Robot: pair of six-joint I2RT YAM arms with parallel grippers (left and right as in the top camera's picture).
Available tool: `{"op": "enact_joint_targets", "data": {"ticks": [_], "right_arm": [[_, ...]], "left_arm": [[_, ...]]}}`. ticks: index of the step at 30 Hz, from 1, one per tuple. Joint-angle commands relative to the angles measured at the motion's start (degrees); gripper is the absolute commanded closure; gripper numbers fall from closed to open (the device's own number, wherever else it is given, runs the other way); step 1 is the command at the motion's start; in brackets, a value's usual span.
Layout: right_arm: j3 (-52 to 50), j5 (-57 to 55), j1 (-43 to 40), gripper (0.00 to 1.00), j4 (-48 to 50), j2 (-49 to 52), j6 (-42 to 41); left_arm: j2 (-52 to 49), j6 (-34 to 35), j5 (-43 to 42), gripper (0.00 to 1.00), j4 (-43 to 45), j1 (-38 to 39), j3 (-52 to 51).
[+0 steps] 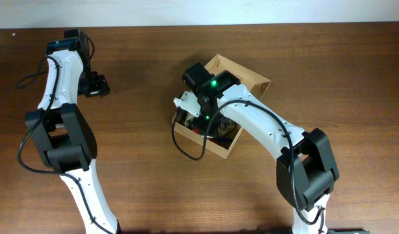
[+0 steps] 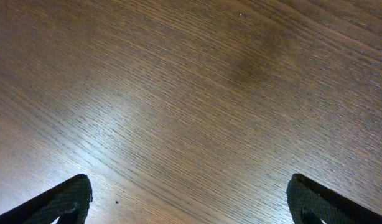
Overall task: Pack container
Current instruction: 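Open the right gripper and lift it out of the box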
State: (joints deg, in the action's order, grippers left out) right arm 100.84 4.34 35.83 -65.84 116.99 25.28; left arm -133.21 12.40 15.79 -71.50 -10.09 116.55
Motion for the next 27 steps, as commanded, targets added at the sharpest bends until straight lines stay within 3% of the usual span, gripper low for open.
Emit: {"op": "enact_joint_targets", "data": {"ticks": [1, 9, 16, 22, 27], "right_arm": [[9.11, -1.4, 0.11, 0.53, -2.01, 0.33, -0.66], [30.51, -6.21, 0.11, 0.52, -11.04, 0.33, -6.78], [44.87, -21.31, -1.88, 0.54, -19.41, -0.44, -32.85], [48.39, -21.09, -10.84, 0.56, -27.78, -2.89, -43.41], [46.4, -14.32, -21.27, 0.61, -31.47, -3.04, -42.25]], "left_arm": [[0.68, -0.52, -0.17, 0.0, -0.02, -0.11, -0.17], [0.68, -0.52, -0.17, 0.0, -0.02, -0.11, -0.17], [0.68, -0.52, -0.17, 0.0, -0.02, -0.11, -0.2], [0.68, -0.52, -0.17, 0.0, 0.0, -0.11, -0.2], [0.68, -0.02, -0.57, 0.0, 0.9, -0.11, -0.2]]}}
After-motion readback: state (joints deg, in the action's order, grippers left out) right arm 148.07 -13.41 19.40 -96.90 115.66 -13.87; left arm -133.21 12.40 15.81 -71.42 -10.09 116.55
